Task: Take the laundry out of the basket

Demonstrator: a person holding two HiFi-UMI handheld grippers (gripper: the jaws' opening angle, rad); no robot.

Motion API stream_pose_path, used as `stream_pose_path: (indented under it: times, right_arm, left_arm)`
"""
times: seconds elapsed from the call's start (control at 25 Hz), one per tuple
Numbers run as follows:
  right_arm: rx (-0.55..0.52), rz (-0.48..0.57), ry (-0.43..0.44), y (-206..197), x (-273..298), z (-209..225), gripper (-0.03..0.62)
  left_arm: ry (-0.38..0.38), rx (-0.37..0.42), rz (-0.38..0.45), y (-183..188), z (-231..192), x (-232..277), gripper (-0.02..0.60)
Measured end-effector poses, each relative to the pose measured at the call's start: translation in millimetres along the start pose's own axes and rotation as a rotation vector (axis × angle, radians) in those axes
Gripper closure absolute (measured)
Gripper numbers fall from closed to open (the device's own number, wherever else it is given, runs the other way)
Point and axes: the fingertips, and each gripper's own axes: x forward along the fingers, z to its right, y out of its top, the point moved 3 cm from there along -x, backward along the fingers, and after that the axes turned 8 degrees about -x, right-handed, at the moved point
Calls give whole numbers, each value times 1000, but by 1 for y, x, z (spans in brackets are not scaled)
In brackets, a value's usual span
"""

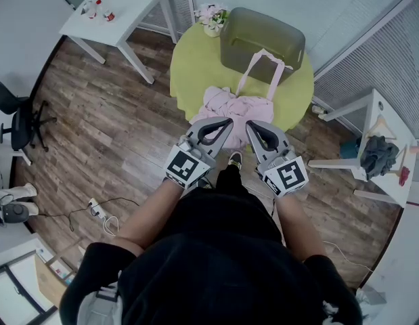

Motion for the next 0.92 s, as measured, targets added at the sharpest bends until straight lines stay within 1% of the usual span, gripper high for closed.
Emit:
stream_pose_path:
  times: [0.32,0.92]
  right_arm:
    - [-1,0,-11,2,-4,-2,572]
    - [-6,-5,-2,0,-11,-9,572]
  left_arm:
    - [-13,18,-13,0,4,-2,571]
    - [-8,22,-21,-4,9,-7,571]
